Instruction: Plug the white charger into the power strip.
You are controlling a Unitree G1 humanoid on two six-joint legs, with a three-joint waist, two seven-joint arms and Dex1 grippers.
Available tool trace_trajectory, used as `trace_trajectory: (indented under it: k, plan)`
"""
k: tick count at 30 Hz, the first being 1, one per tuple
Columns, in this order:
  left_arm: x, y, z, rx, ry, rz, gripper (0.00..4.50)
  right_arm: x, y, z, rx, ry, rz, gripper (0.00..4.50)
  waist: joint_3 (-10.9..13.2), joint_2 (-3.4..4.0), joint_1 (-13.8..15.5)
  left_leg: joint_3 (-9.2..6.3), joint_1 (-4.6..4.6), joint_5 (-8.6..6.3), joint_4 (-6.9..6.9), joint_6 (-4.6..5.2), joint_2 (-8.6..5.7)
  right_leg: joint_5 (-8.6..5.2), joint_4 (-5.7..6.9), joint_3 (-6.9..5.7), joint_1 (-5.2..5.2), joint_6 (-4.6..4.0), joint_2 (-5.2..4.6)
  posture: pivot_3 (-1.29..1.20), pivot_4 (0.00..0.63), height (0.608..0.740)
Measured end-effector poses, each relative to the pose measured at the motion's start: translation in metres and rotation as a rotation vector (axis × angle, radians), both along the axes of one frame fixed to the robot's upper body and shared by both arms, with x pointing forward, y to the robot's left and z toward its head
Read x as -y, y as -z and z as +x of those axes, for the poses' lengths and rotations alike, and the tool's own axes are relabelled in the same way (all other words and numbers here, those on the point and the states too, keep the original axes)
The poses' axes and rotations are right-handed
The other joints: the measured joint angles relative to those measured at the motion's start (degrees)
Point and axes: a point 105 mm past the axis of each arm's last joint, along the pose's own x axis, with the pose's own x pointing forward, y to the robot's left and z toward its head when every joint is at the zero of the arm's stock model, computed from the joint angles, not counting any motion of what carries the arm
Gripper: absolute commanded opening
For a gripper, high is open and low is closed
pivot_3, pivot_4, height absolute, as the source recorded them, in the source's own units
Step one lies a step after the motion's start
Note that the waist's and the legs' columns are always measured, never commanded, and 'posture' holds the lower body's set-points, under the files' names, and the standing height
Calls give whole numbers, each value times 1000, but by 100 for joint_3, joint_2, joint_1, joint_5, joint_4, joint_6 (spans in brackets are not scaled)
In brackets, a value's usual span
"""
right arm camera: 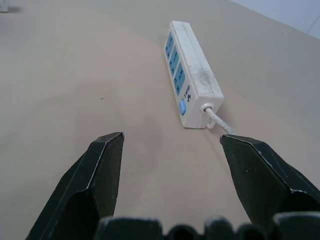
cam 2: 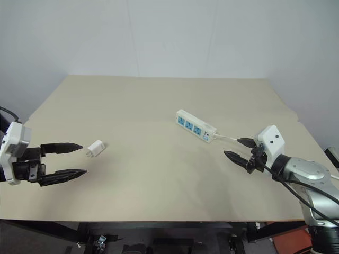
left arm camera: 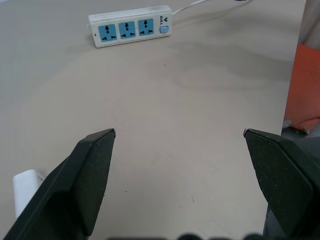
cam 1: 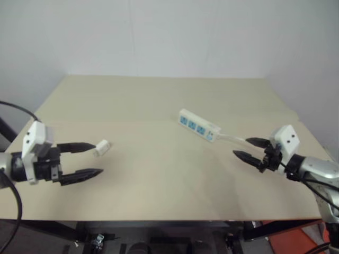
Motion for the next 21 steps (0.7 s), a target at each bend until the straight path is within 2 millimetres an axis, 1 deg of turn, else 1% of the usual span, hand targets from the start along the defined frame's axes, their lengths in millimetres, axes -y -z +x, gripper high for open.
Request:
trace_trajectory:
  k: [21]
  plan:
    - [2, -3, 2, 18, 4, -6, 4500, 0, 0, 0, 0, -1, 3, 3691, 0, 0, 0, 1, 0, 0, 0, 0, 0, 0, 0, 1, 0, 0, 0, 0, 150, 740]
